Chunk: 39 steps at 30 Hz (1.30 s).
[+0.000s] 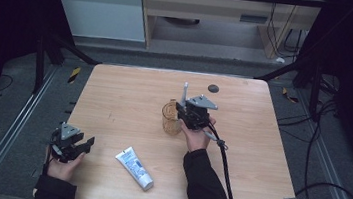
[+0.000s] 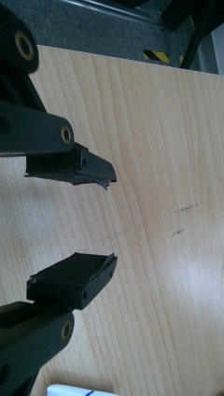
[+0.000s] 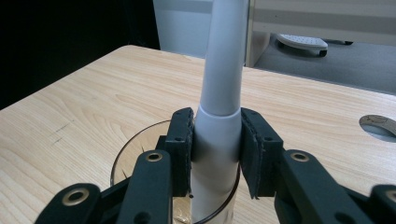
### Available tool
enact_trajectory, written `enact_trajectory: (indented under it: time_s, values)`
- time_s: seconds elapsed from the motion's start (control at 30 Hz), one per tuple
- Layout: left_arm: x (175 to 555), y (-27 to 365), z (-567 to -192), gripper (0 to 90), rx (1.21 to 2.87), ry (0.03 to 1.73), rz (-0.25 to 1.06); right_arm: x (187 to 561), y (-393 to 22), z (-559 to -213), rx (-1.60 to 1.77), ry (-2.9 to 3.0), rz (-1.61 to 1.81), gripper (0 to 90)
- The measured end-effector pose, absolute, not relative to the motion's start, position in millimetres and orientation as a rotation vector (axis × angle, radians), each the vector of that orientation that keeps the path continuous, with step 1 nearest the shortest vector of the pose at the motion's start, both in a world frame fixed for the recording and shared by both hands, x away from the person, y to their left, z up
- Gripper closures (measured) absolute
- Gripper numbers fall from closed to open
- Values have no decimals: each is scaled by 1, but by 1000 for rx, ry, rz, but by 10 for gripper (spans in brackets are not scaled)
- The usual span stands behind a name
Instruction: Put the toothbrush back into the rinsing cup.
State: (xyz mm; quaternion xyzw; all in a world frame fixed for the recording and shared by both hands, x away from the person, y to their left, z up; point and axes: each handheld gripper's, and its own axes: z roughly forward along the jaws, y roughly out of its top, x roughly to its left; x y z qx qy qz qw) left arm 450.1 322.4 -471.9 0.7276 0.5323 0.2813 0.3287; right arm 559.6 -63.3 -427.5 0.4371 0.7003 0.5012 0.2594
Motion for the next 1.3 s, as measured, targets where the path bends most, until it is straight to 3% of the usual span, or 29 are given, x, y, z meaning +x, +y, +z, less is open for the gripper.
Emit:
enact_trajectory:
  time_s: [0.87,1.13,1.3]
  values:
    - [450,322,-472,522,1906,1391,734,552,-64,-428,1154,1910,1359,524]
    - [450,322,-471,522,1906,1389,733,546,-64,-426,1143,1928,1377,347]
    - [449,321,-471,522,1906,1386,730,542,-67,-423,1143,1945,1386,293]
